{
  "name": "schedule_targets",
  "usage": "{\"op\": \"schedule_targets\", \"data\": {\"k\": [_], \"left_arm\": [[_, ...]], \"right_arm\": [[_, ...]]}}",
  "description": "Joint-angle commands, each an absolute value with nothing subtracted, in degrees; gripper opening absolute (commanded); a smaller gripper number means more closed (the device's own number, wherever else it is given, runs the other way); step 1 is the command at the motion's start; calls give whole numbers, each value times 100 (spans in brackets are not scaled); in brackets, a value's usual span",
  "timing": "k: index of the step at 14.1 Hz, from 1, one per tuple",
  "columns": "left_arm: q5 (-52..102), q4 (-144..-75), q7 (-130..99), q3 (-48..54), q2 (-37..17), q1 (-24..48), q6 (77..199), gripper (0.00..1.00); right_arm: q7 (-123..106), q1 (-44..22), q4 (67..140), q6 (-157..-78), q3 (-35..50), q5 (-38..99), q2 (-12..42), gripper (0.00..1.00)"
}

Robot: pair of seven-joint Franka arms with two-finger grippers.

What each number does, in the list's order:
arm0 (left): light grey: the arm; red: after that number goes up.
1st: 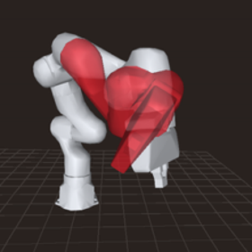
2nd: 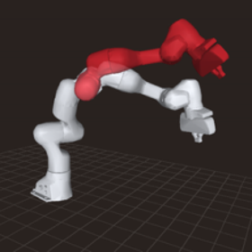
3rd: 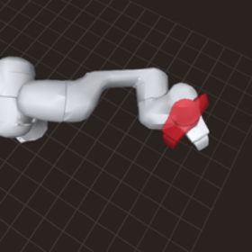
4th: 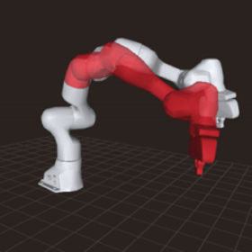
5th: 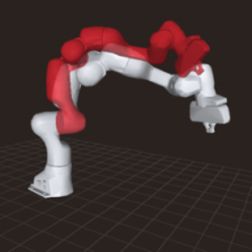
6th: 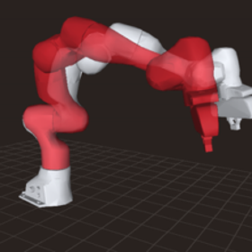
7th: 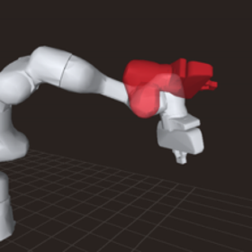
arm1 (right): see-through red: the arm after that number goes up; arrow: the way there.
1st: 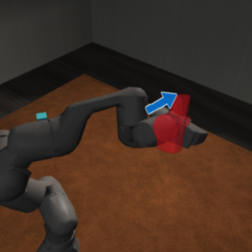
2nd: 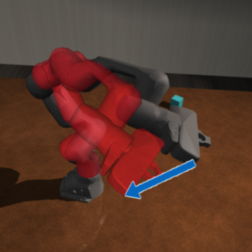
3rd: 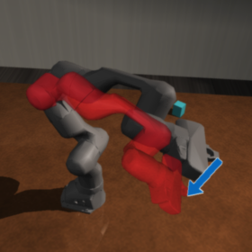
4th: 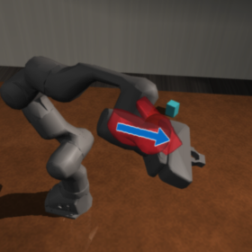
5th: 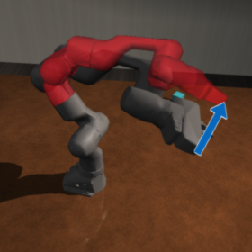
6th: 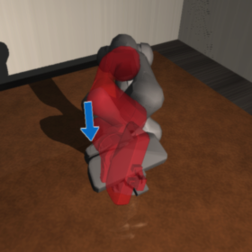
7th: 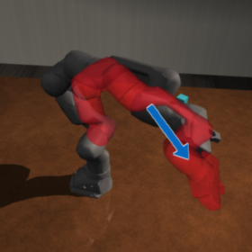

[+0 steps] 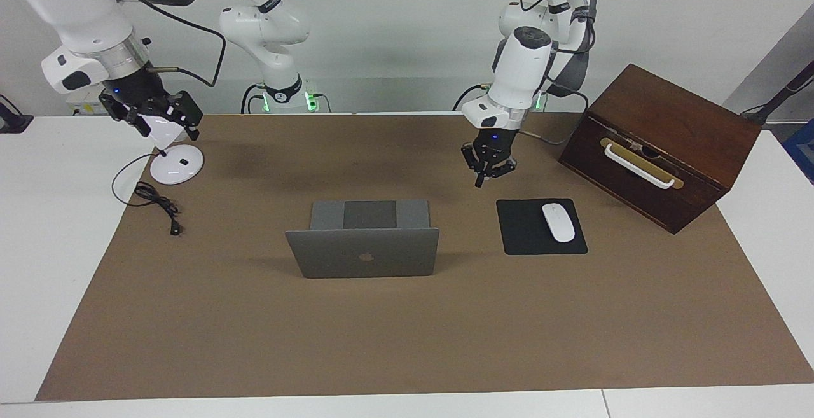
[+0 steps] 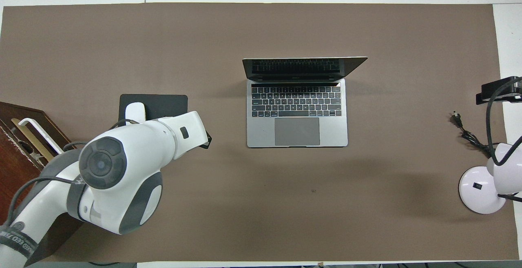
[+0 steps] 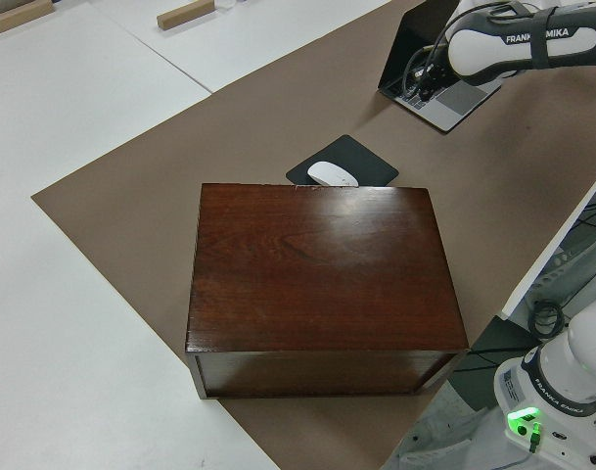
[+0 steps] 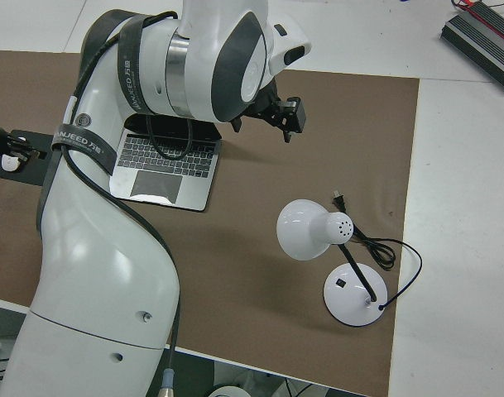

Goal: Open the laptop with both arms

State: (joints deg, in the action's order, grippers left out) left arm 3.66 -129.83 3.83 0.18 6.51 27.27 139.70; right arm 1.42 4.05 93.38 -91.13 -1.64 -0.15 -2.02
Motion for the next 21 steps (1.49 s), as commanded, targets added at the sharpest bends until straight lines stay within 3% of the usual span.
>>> {"op": "schedule_targets", "data": {"k": [1,6,9,13,14,15,16,21], "left_arm": [[360,-12902,404,62,904,2392,13449,0],[352,-12447,404,62,1020,1838,12545,0],[195,-11955,404,62,1011,1556,11894,8],[88,-11654,404,62,1002,1257,11505,36],[88,-11646,396,53,1011,1196,11453,49],[88,-11611,396,61,1019,1108,11383,84],[88,-11541,396,62,1020,1038,11295,100],[88,-11452,387,62,1072,686,10987,100]], "right_arm": [[26,720,9387,-9211,79,123,-352,100],[18,756,9308,-8992,105,132,-439,100],[9,765,9273,-8973,105,158,-457,100],[18,791,9264,-8965,105,176,-475,100],[26,791,9272,-8974,105,150,-475,100],[9,791,9272,-8965,114,71,-475,100],[-9,791,9272,-8974,114,27,-518,100],[-9,791,9272,-8956,123,44,-527,100]]}}
